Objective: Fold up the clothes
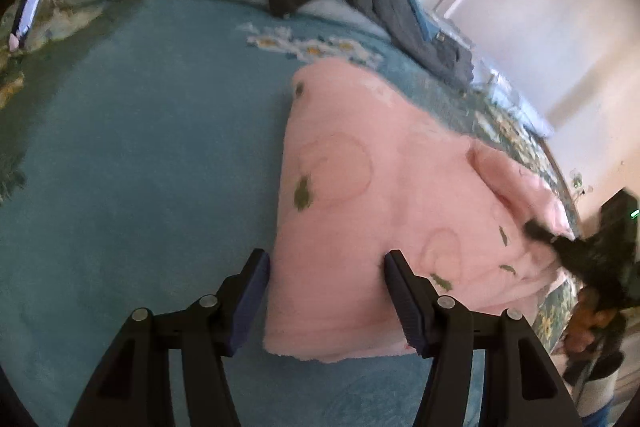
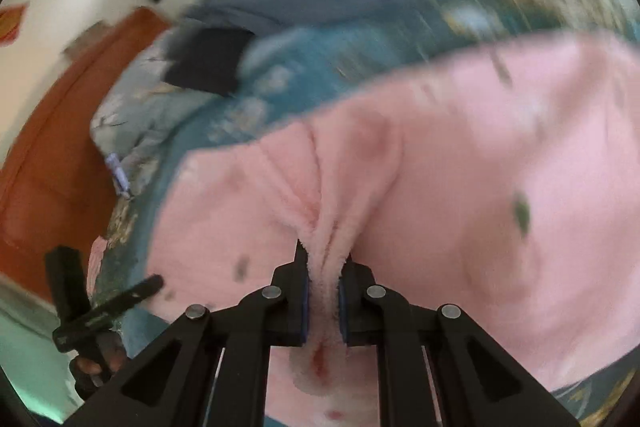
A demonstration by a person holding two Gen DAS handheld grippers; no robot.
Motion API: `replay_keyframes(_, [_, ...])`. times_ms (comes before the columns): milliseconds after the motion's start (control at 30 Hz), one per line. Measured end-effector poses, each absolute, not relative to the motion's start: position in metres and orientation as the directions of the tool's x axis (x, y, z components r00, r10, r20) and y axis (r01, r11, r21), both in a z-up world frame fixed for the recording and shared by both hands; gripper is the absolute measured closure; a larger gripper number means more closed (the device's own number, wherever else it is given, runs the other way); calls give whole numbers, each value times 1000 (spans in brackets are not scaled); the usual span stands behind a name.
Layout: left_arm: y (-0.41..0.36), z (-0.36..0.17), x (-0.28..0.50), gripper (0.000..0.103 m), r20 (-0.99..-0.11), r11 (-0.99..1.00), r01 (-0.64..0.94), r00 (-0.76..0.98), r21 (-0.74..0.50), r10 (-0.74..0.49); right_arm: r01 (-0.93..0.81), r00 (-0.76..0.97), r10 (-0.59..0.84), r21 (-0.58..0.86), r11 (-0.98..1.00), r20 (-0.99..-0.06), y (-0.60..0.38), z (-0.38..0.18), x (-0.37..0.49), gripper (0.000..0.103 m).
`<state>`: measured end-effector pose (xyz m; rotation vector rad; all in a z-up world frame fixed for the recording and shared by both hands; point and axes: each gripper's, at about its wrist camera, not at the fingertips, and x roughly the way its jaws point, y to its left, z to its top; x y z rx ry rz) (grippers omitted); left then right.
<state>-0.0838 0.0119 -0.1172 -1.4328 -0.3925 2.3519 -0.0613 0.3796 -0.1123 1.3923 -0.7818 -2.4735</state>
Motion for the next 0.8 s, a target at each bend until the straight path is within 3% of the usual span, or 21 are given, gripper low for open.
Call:
replay_keyframes(67, [13, -121, -83, 39, -802, -898, -146, -407, -416, 438, -99, -544, -418, 551, -829, -727, 384, -115, -59, 89])
replay_keyframes(100, [13, -120, -81, 39, -801, -898, -144, -410, -416, 436, -98, -551, -404, 538, -837, -730, 384, -111, -58, 83])
replay_keyframes(167, [11, -117, -77, 39, -799, -899, -143, -418, -413, 433, -84, -575, -335, 461, -883, -746, 380, -94, -54, 59])
replay_keyframes(200, [10, -117, -77, 39, -798, -900, -141, -420, -413, 433, -73, -594, -294, 414, -907, -749, 378, -83, -52, 54])
replay_keyframes(300, [9, -117, -78, 39, -798, -901, -137, -422, -412, 430, -18, -631, -247, 332, -943, -735, 366, -61, -52, 53])
replay_keyframes(433, [12, -120, -80, 39, -804, -903, -136, -416, -407, 425, 89, -585, -272, 272, -958, -764, 332, -70, -77, 53])
replay_keyframes(600, [5, -116, -77, 39, -800, -902, -133, -423, -410, 426, 125, -533, -186, 141, -982, -826, 307, -97, -97, 53])
replay_keyframes(633, [2, -115, -77, 39, -799, -901, -128, -423, -414, 427, 120, -533, -191, 149, -981, -824, 309, -97, -98, 57])
replay_keyframes(667, [1, -115, -77, 39, -798, -900, -126, -423, -417, 429, 105, -533, -199, 170, -980, -822, 313, -97, -99, 78])
replay_keyframes(700, [0, -115, -77, 39, -796, -898, -126, -423, -421, 432, 86, -533, -218, 204, -975, -817, 320, -97, -99, 90])
replay_keyframes(800, [2, -114, -78, 39, -796, -901, -130, -427, -414, 428, -2, -562, -354, 429, -903, -748, 356, -94, -97, 96])
